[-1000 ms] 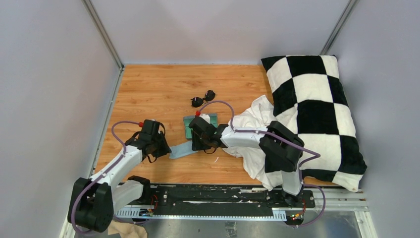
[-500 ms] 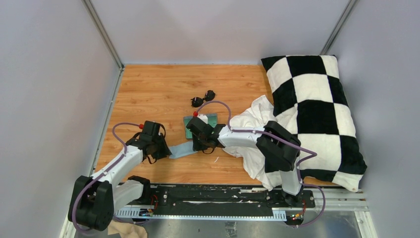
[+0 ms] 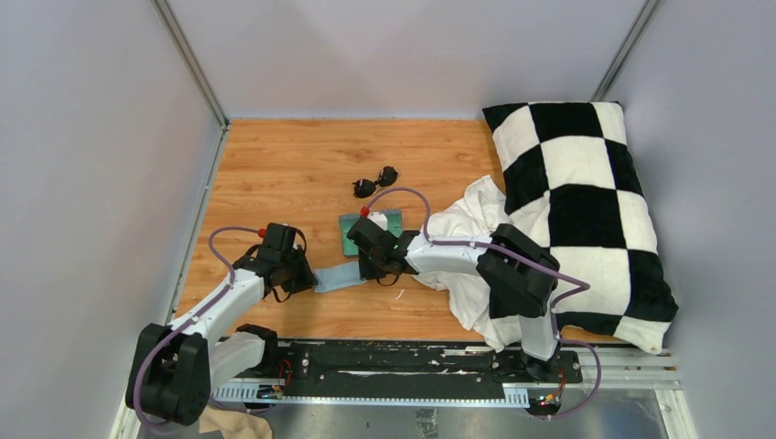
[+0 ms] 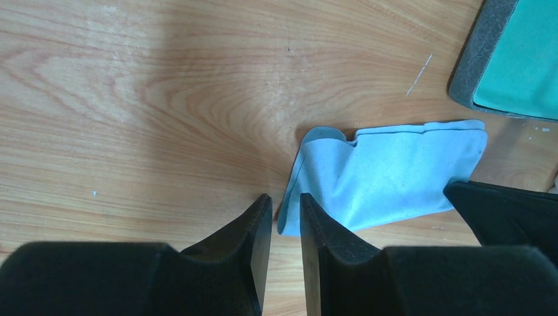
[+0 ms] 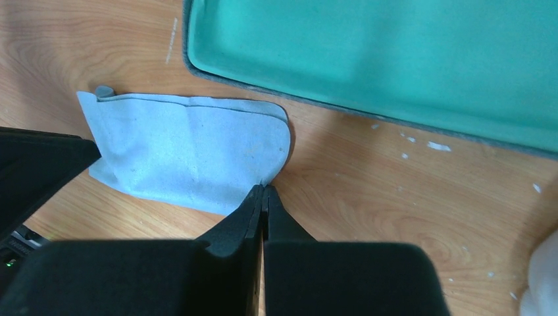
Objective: Organize the sunglasses
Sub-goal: Pick up the glasses cleaning cloth from the center of the board.
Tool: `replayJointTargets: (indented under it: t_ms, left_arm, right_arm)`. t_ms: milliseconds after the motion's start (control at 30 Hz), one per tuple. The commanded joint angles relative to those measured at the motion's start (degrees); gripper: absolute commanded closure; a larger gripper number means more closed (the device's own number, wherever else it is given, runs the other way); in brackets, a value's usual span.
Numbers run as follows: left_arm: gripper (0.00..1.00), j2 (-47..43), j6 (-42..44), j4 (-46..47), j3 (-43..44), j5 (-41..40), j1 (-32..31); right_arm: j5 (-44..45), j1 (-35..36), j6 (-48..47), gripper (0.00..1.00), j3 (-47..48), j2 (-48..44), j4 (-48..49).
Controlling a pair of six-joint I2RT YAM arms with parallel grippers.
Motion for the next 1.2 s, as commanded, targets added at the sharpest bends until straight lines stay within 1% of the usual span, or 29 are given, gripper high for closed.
replayJointTargets:
  t_ms: [0,133,300,333,367,400,433,500,567,700,833,967,1167]
  left_arm:
    - [0.70,-0.4,0.1,-2.4,0.7,-0.8,0.1]
    - [0.71,-0.7,0.2,-2.8,1.2,0.1,0.1]
    - [0.70,-1.4,0.2,-3.1,1.8,1.0,0.1]
    - [0.68,-1.7,0.0,-3.1,1.8,1.3,0.1]
    - [0.66,-2.0,0.0,-3.2,1.8,1.6,0.1]
    - [0.62,-2.4,-0.4,-3.2,1.8,1.7,0.1]
    - [0.60,-2.8,-0.6,-3.2,1.6,1.9,0.1]
    - [0.57,-3.4,-1.2,-2.8,1.1,1.9,0.1]
    - [0.57,-3.5,-1.8,-1.7,0.4,2.3,0.1]
    - [0.58,-1.8,-3.1,1.3,-1.0,3.0,0.1]
    - [0.62,1.2,-3.8,4.0,-1.6,3.3,0.0]
    - [0.66,2.9,-3.2,4.0,-1.1,1.6,0.0]
    - [0.70,5.2,-3.5,5.9,-2.0,3.1,-0.1]
  right_arm:
    - [3.3,0.9,1.5,1.00,-3.8,-1.9,-3.5]
    - [3.5,1.0,2.5,1.00,-5.3,-3.1,-3.3]
    - [3.2,1.0,2.5,1.00,-4.9,-2.6,-3.2]
    - [3.2,1.0,2.5,0.97,-4.7,-2.6,-3.2]
    - [3.3,1.0,2.4,0.90,-4.6,-2.7,-3.2]
    - [3.5,0.9,2.3,0.80,-4.6,-2.9,-3.2]
    - [4.2,0.9,2.3,0.72,-4.7,-3.3,-3.2]
    - [5.2,0.9,2.1,0.64,-5.0,-4.2,-3.3]
    - [6.2,0.8,2.0,0.60,-5.1,-5.0,-3.7]
    - [7.2,0.4,1.8,0.59,-5.6,-6.3,-3.9]
    - [7.6,-0.1,1.9,0.59,-6.4,-7.1,-3.8]
    - [7.4,-0.4,2.0,0.60,-6.6,-7.2,-3.8]
    - [6.9,-0.5,1.6,0.60,-5.4,-5.5,-3.6]
